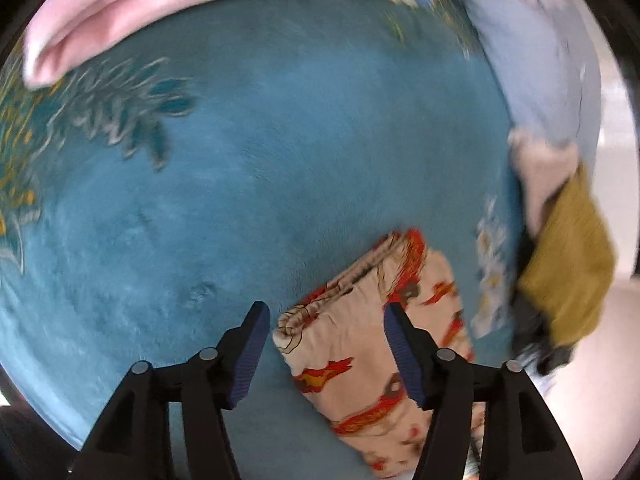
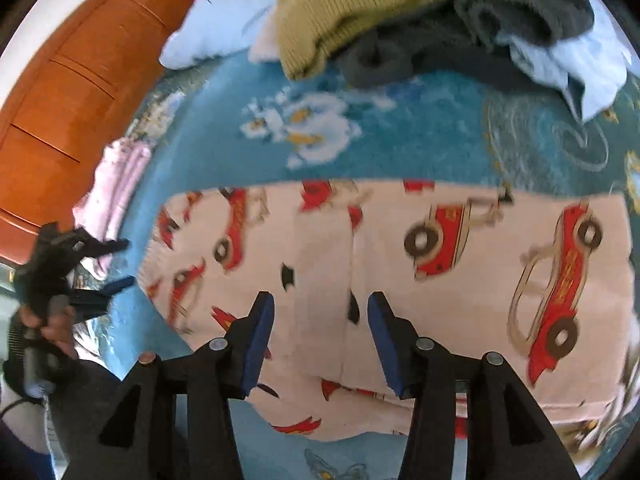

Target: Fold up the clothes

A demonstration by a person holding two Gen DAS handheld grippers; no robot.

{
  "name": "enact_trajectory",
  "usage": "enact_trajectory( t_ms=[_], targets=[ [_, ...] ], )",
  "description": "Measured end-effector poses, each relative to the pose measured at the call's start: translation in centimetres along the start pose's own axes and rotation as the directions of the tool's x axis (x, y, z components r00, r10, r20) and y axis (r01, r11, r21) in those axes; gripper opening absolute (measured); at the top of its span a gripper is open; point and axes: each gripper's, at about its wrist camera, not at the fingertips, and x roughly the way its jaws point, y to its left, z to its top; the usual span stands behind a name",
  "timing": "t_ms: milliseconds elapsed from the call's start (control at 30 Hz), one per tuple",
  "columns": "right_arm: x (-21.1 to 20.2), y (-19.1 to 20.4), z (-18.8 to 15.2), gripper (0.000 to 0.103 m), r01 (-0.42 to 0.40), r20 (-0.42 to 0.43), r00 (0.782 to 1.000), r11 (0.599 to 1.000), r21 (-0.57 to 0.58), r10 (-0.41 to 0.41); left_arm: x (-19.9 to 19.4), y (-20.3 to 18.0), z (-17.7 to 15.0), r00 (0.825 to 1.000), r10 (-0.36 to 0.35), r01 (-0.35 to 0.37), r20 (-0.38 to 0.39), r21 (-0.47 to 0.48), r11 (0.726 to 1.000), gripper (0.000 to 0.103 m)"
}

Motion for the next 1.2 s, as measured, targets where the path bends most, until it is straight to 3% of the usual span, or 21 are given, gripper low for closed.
enact_trajectory(
  t_ms=[67, 200, 267, 300, 367, 400, 500, 700, 900, 1033, 1100, 1200],
  targets=[
    [-0.4, -0.1, 0.5, 0.05, -0.002, 0.008, 1.0, 1.0, 0.009, 0.002, 1.5, -1.0, -0.1, 0.997, 0.056, -0.054, -0.052, 0.054, 0.997, 0.069],
    [-0.9, -1.0, 0.7, 0.05, -0.012, 0.014, 1.0, 0.999, 0.046, 0.011, 2.3, -2.8, -0.3, 0.993, 0.106, -0.099, -0.044, 0.135, 0.986, 0.067],
    [-1.0, -1.6, 0.4, 0.05, -0.011, 0.009, 1.0, 0.998, 0.067, 0.011, 2.6, -3.7, -0.6, 0.987, 0.161, -0.154, -0.026, 0.179, 0.972, 0.058],
    [-0.9, -1.9, 0.3, 0.05, -0.011, 0.005, 1.0, 0.997, 0.077, 0.011, 2.7, -4.2, -0.8, 0.98, 0.201, -0.194, -0.013, 0.204, 0.96, 0.044],
    [-0.9, -2.6, 0.1, 0.05, -0.011, -0.002, 1.0, 0.995, 0.1, 0.011, 2.6, -4.9, -1.2, 0.972, 0.233, -0.229, 0.011, 0.238, 0.944, 0.036],
    [-0.9, -2.9, 0.0, 0.05, -0.011, -0.005, 1.0, 0.994, 0.111, 0.012, 2.4, -5.2, -1.4, 0.973, 0.229, -0.228, 0.024, 0.247, 0.942, 0.029],
    [-1.0, -3.7, -0.2, 0.05, -0.016, -0.012, 1.0, 0.99, 0.139, 0.017, 1.2, -6.3, -2.3, 0.976, 0.2, -0.217, 0.09, 0.276, 0.936, 0.023],
    [-1.3, -4.8, -0.4, 0.05, -0.037, 0.002, 0.999, 0.986, 0.164, 0.037, -3.5, -10.1, -7.4, 0.963, 0.055, -0.159, 0.262, 0.392, 0.906, 0.021],
    [-2.2, -7.8, -0.5, 0.05, -0.032, 0.022, 0.999, 0.973, 0.227, 0.028, -7.1, -18.6, -14.3, 0.954, -0.135, -0.054, 0.267, 0.598, 0.8, 0.021],
    [-4.2, -10.6, -0.4, 0.05, -0.029, 0.065, 0.998, 0.961, 0.276, 0.011, -8.3, -24.6, -19.8, 0.947, -0.271, 0.06, 0.172, 0.734, 0.676, 0.021],
    [-5.4, -12.2, -0.5, 0.05, -0.017, 0.089, 0.996, 0.953, 0.303, -0.01, -7.7, -27.4, -23.1, 0.948, -0.302, 0.111, 0.099, 0.788, 0.605, 0.021],
    [-7.0, -15.1, -1.2, 0.05, 0.004, 0.11, 0.993, 0.931, 0.366, -0.048, -3.4, -30.1, -26.2, 0.969, -0.245, 0.127, 0.015, 0.825, 0.551, 0.021]
  ],
)
